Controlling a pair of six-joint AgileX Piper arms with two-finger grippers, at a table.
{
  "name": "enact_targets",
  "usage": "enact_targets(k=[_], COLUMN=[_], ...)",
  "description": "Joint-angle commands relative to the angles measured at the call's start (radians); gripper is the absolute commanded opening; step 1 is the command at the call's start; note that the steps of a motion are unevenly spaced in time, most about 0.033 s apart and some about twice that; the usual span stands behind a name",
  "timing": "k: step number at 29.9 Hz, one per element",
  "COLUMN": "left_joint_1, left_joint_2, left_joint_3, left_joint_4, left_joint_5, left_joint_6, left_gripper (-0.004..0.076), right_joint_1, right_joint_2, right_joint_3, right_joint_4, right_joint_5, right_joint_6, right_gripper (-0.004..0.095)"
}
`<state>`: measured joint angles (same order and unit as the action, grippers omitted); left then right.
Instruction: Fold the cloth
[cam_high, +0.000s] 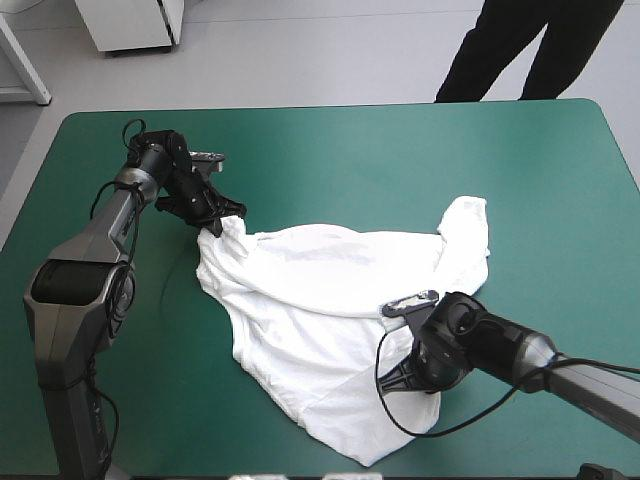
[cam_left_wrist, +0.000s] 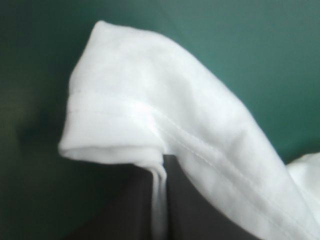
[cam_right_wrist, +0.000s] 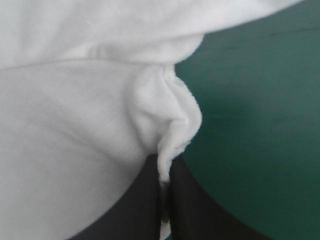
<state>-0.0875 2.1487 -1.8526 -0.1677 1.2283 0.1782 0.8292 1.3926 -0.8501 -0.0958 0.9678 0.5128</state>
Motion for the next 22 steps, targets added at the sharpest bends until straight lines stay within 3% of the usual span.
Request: enact_targets(k=[1, 8, 22], left_joint_1=[-0.007, -0.007, -0.007], left_joint_2=[-0.142, -0.375, -0.704], left_joint_3=[-0.022, -0.061, -0.374], left_joint_4=[-0.044, -0.075, -0.176], left_joint_5=[0.060, 0.060, 0.045], left_joint_6=[0.007, 0.007, -0.006], left_gripper=[-0.0010, -0.0010, -0.0010], right_joint_1=[-0.016, -0.071, -0.078], right_joint_2=[-0.131, -0.277, -0.306], right_joint_3=[-0.104, -0.339, -0.912], right_joint_4=[-0.100, -0.227, -0.419], right_joint_5=[0.092, 0.275, 0.280], right_joint_6=[0.024, -0.008, -0.144], right_gripper=[-0.0017, -0.0017, -0.0017])
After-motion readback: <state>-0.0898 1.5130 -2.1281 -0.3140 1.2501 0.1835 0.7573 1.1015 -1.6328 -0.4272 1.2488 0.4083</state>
